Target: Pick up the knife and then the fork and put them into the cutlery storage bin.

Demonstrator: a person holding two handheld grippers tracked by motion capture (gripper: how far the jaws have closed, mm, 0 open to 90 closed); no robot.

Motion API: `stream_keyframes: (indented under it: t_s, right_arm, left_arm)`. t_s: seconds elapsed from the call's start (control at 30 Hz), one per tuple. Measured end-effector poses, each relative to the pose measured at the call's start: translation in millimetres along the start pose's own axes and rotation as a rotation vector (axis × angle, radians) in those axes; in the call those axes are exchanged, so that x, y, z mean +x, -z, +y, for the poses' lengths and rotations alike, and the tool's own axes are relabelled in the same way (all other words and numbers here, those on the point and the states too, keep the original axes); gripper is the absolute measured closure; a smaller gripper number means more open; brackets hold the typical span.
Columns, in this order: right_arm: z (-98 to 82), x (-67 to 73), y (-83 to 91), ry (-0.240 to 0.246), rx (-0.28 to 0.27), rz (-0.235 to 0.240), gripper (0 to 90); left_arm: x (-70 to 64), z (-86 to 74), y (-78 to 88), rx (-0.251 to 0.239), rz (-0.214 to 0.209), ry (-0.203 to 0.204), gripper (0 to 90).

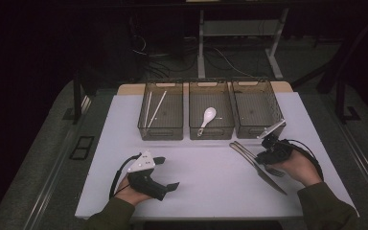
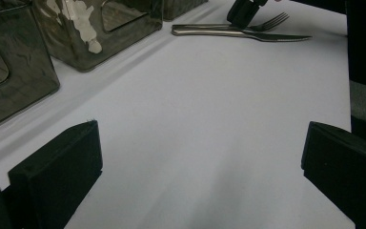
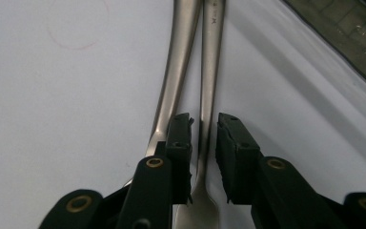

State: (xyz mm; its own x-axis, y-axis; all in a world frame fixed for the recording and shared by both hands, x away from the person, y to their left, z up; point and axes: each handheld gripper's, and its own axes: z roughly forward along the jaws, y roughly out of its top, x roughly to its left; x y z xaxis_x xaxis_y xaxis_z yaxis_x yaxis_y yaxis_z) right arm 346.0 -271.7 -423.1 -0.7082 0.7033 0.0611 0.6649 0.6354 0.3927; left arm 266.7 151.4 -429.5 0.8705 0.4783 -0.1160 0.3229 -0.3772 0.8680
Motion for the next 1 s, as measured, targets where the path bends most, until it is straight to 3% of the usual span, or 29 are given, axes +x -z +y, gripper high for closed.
stream_keyframes:
  t_s: [0.4, 1.0]
  right_arm:
    - [0.0, 5.6, -3.1, 0.045, 0.034, -0.038, 78.9]
    - [-4.7, 3.6, -1.2, 0.011, 0.013, -0.037, 84.6]
  left_arm:
    - [-0.6, 0.0, -0.1, 0.003, 0.002, -0.001, 0.0]
    - [-1.5, 0.3, -0.4, 0.006, -0.003, -0.01, 0.0]
